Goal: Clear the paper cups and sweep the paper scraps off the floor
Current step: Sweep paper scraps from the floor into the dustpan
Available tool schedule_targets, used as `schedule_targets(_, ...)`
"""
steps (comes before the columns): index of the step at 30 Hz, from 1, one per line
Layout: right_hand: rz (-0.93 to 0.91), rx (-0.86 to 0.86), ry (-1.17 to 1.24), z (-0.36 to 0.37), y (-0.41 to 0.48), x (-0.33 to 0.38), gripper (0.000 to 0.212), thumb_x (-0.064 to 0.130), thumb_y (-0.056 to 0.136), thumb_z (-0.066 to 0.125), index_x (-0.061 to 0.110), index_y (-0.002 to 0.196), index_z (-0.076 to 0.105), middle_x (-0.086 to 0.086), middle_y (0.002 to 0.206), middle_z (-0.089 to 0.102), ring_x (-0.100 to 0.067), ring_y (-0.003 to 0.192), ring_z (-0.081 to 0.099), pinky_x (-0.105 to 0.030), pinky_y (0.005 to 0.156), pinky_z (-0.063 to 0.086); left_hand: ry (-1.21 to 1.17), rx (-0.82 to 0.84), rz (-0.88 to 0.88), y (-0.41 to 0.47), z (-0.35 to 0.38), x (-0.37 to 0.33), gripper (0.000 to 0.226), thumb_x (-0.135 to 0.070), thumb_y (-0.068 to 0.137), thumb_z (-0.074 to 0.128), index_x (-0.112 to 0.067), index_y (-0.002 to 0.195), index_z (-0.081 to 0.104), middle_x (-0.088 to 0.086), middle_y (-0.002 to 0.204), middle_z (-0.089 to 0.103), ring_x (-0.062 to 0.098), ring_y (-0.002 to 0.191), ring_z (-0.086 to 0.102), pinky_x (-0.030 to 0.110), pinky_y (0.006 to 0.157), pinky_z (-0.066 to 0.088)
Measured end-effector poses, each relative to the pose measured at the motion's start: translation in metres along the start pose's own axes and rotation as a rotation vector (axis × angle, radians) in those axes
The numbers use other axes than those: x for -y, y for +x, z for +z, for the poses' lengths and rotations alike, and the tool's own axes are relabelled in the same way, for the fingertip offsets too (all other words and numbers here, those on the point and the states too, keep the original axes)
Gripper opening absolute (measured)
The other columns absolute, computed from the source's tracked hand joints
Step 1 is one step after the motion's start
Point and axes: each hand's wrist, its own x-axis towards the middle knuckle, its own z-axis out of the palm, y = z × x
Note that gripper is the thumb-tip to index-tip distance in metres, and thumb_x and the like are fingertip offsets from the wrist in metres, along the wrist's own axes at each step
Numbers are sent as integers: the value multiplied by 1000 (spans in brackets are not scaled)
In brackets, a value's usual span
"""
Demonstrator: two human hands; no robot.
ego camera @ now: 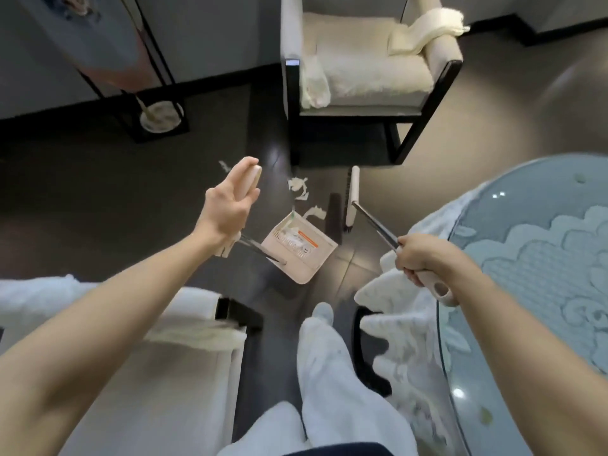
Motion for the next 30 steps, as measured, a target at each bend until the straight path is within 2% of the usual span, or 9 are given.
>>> schedule_targets(7, 7, 41, -49, -94, 84, 28, 27, -1, 80, 51, -1, 100, 69, -11, 65, 63, -29, 61, 58, -26, 53, 45, 41, 52, 32, 145, 17, -46, 45, -19, 95, 58, -45, 130, 50, -11, 79, 61, 13, 51, 52, 16, 46, 46)
schedule_targets(13, 108, 70, 195, -140, 117, 32, 40, -2, 85, 50, 1, 125, 50, -17, 72, 66, -30, 66, 59, -36, 63, 49, 52, 141, 84, 246, 25, -75, 47, -17, 96, 57, -46, 132, 49, 3, 108, 67, 13, 58, 55, 18, 46, 48)
schedule_targets(14, 120, 67, 239, -144, 122, 34, 42, 0, 87, 48, 0, 130, 47, -18, 78, 68, -29, 66, 57, -36, 66, 48, 41, 161, 101, 262, 26, -80, 48, -15, 96, 57, -41, 135, 49, 2, 117, 66, 13, 62, 59, 15, 49, 49)
schedule_targets(16, 139, 56, 281, -145, 129, 43, 44, 4, 90, 50, 1, 134, 44, -18, 80, 70, -27, 67, 57, -37, 71, 51, 8, 223, 131, 292, 25, -88, 50, -10, 96, 56, -33, 139, 47, -1, 132, 60, 22, 94, 66, 12, 72, 53)
schedule_targets(19, 205, 53, 310, -139, 143, 68, 48, 6, 91, 55, 6, 138, 43, -7, 65, 58, -22, 57, 52, -33, 65, 50, -42, 338, 161, 342, 18, -89, 51, -5, 96, 56, -25, 142, 46, -11, 134, 54, 27, 116, 49, 24, 100, 37)
schedule_targets(22, 305, 19, 331, -131, 161, 100, 49, 8, 91, 51, 7, 140, 42, -5, 73, 56, -21, 63, 52, -26, 55, 42, -40, 448, 237, 394, 6, -82, 50, -5, 95, 56, -23, 141, 47, -7, 132, 57, 20, 113, 48, 21, 98, 37)
schedule_targets(24, 367, 0, 354, -126, 176, 132, 53, 8, 91, 49, 8, 143, 38, -3, 68, 54, -21, 62, 53, -25, 52, 42, -32, 510, 295, 437, -9, -74, 49, -7, 95, 57, -28, 139, 48, -9, 123, 60, 10, 96, 63, 18, 83, 50)
schedule_targets(26, 402, 13, 417, -117, 190, 175, 64, 4, 91, 48, 9, 150, 26, -3, 65, 52, -22, 61, 52, -28, 57, 45, 31, 541, 347, 481, -32, -59, 49, -12, 94, 60, -35, 135, 50, -12, 104, 62, 4, 60, 60, 15, 59, 51)
schedule_targets(30, 409, 43, 466, -101, 197, 264, 69, 6, 93, 51, 9, 153, 18, 0, 64, 47, -16, 58, 46, -28, 70, 44, 86, 570, 347, 537, -92, -17, 47, -14, 93, 61, -47, 126, 51, -13, 82, 60, 4, 52, 53, 16, 54, 50)
